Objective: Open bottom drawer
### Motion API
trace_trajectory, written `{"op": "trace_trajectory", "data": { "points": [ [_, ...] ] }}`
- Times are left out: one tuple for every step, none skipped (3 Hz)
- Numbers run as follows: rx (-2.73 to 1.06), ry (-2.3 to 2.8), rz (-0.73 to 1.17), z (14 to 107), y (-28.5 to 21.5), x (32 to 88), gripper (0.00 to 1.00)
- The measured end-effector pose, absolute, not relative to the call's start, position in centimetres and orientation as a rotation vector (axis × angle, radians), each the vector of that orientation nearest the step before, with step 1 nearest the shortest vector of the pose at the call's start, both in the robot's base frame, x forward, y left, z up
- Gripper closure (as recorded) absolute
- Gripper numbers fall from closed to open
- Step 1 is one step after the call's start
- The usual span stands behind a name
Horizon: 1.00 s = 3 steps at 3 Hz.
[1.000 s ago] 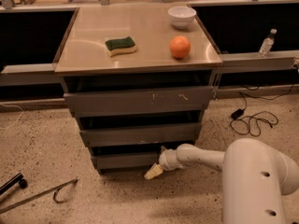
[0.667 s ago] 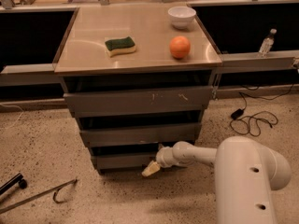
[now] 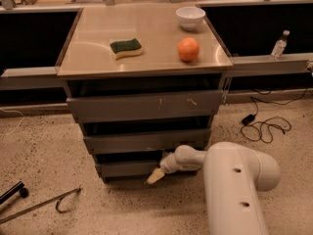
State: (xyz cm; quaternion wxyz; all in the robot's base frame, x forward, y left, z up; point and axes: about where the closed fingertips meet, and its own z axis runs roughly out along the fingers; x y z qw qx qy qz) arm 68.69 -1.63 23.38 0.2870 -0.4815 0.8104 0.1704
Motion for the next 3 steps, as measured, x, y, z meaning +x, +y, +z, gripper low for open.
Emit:
{"op": "trace_trajectory", "data": {
  "points": [
    [-1.321,2.178,0.461,21.6,-0.8,69.8,0.0],
    [-1.348,2.187,0.482,20.2,0.1,70.3,0.0],
    [-1.378,2.196,0.523,19.3,0.3,69.5,0.0]
  ]
}}
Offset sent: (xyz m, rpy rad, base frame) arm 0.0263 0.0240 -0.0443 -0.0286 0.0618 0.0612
